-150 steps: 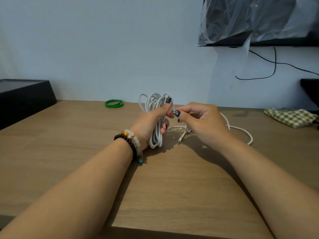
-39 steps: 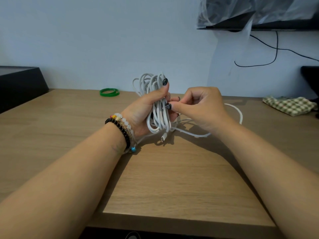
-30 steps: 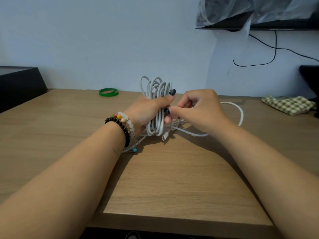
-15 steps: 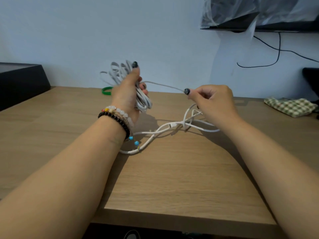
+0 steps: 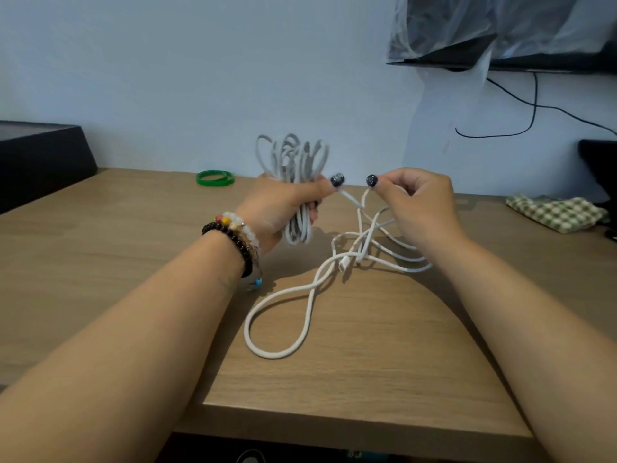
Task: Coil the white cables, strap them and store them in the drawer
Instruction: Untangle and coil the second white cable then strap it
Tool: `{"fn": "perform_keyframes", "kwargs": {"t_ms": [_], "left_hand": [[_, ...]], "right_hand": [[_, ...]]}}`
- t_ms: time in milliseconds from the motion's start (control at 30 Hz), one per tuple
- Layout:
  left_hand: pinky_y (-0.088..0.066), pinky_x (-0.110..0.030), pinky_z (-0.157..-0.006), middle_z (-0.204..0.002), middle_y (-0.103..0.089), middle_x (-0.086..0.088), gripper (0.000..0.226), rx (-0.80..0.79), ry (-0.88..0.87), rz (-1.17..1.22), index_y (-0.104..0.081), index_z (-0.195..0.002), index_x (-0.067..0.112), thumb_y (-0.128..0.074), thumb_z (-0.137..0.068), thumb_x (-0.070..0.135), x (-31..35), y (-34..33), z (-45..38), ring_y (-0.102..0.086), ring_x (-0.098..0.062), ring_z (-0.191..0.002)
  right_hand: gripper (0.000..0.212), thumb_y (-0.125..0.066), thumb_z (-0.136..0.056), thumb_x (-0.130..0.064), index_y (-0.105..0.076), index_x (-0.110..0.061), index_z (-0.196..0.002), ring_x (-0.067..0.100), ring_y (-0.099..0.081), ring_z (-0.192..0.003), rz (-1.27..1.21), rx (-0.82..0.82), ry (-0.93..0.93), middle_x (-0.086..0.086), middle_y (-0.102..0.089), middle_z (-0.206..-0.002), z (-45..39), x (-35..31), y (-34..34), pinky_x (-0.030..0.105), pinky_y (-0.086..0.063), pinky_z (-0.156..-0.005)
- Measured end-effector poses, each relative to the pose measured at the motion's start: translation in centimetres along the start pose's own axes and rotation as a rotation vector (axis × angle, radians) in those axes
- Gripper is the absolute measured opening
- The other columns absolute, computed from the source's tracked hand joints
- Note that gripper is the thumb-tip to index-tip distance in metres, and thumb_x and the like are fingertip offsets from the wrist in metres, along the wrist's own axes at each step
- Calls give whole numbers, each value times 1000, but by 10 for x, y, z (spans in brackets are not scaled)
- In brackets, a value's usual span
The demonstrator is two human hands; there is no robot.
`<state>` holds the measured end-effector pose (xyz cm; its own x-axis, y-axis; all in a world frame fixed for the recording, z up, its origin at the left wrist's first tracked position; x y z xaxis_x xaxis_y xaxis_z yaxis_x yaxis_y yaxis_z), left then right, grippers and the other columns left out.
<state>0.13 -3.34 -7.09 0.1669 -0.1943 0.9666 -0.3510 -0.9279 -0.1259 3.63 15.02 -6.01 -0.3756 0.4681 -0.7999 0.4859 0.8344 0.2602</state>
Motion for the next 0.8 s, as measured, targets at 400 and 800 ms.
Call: {"fn": "perform_keyframes", "kwargs": {"t_ms": [400,800], "left_hand": [[-51,-26,-55,-64,-64,-4,15,-200,-112,-740,-63,-70,16,-78,-74,12,-8,-24,3,-61,-14,-55],[-51,-22,-50,-61,-64,-1,7,236,23,-405,-67,-83,12,-73,-83,15,-10,-4,-2,-58,-7,-43]], "right_hand": [[16,-70,-87,-21,-67,-25,-72,-5,-49,-55,-113,66,21,-11,-62,-66,11,-24,-1,8,-40,-57],[26,-56,-92,3,-71,-17,-101,10,-30,-41,-333,-258,22,0,-51,-56,23,-31,-17,18,-25,-41]]}}
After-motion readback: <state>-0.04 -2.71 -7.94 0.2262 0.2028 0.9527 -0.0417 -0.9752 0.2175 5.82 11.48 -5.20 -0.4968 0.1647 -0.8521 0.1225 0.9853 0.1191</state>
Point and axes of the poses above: each hand's wrist, its own z-axis away from the middle knuckle, its own y-axis out of the back of the hand, x = y × z, the point moved 4 cm from there along -z, towards the middle knuckle
